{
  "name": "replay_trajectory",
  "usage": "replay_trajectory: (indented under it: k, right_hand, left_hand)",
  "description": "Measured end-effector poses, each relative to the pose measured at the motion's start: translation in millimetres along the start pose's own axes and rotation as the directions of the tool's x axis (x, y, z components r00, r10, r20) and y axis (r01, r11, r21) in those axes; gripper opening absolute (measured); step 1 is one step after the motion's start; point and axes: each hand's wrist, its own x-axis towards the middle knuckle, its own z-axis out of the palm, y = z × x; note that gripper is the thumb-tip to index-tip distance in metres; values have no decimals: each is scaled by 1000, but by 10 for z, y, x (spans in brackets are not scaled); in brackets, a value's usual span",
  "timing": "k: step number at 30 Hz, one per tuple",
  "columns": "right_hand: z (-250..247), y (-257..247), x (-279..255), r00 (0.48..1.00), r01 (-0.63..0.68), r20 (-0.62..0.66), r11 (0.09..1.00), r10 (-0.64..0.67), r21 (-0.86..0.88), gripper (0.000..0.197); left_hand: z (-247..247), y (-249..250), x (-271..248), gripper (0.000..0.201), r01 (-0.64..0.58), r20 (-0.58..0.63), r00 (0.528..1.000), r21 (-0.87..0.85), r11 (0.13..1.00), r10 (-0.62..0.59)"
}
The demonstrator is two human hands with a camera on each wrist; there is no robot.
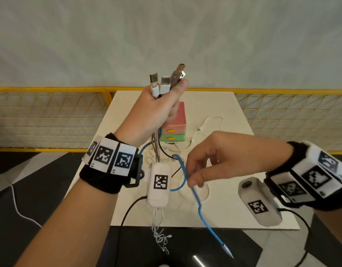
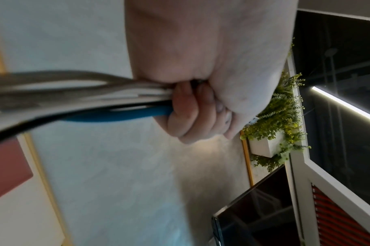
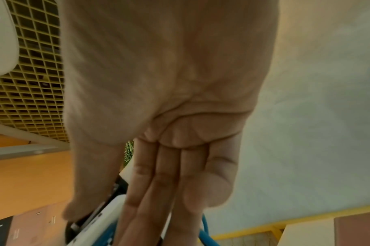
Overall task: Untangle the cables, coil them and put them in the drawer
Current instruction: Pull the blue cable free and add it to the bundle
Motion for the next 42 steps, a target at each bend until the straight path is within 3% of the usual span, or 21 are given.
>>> replay_trajectory:
  k: [3, 5, 7, 10, 13, 16, 21, 25, 29, 33, 35, 38, 42]
  right_hand:
    - [75, 41, -47, 992, -43, -122, 995, 32, -91, 30]
    - [118, 94, -72, 956, -75, -292, 985, 26, -158, 35]
    - [182, 117, -90, 918, -50, -396, 993, 2, -110, 36]
    - [324, 129, -75, 920, 66, -389, 997, -48, 33, 34]
    - [528, 109, -35, 925, 92, -379, 976, -11, 197, 29]
    - [725, 112, -32, 911, 147, -410, 895, 44, 422, 19]
    - [938, 316, -58, 890, 147, -456, 927, 29, 346, 15]
    - [1044, 595, -32, 890, 58, -453, 972, 53, 228, 12]
    - [1106, 858, -10, 887, -18, -443, 970, 127, 242, 22]
    - [1250, 1021, -30, 912, -172, -313, 941, 264, 292, 21]
    - [1307, 1077, -57, 913, -267, -241, 929, 329, 256, 20]
    - [1346, 1139, -71, 906, -366, -177, 921, 385, 133, 35]
    - [1367, 1164, -25, 866, -467, -171, 883, 469, 56, 17]
  left_hand:
    - [96, 92, -156, 50, -16, 163, 986, 3, 1000, 15]
    - [153, 140, -256, 50, -76, 235, 970, 43, 996, 64]
    - [189, 164, -338, 53, -144, 276, 955, 120, 982, 106]
    - [276, 190, -415, 55, -134, 317, 945, 151, 979, 80]
    - [377, 153, -450, 54, -163, 331, 939, 183, 970, 95]
    - [435, 67, -477, 53, -163, 256, 959, 161, 974, 118]
    - [431, 54, -494, 53, -193, 85, 979, 64, 979, 187]
    - [419, 140, -484, 53, -219, 11, 976, 63, 974, 219]
    - [374, 179, -437, 52, -193, -98, 978, -97, 976, 184]
    - [250, 232, -409, 54, -134, -196, 976, -211, 968, 92]
    - [201, 242, -418, 54, -128, -211, 974, -240, 962, 77]
    - [163, 207, -427, 53, -107, -214, 975, -233, 967, 56]
    - [190, 132, -460, 51, -93, -197, 979, -208, 974, 51]
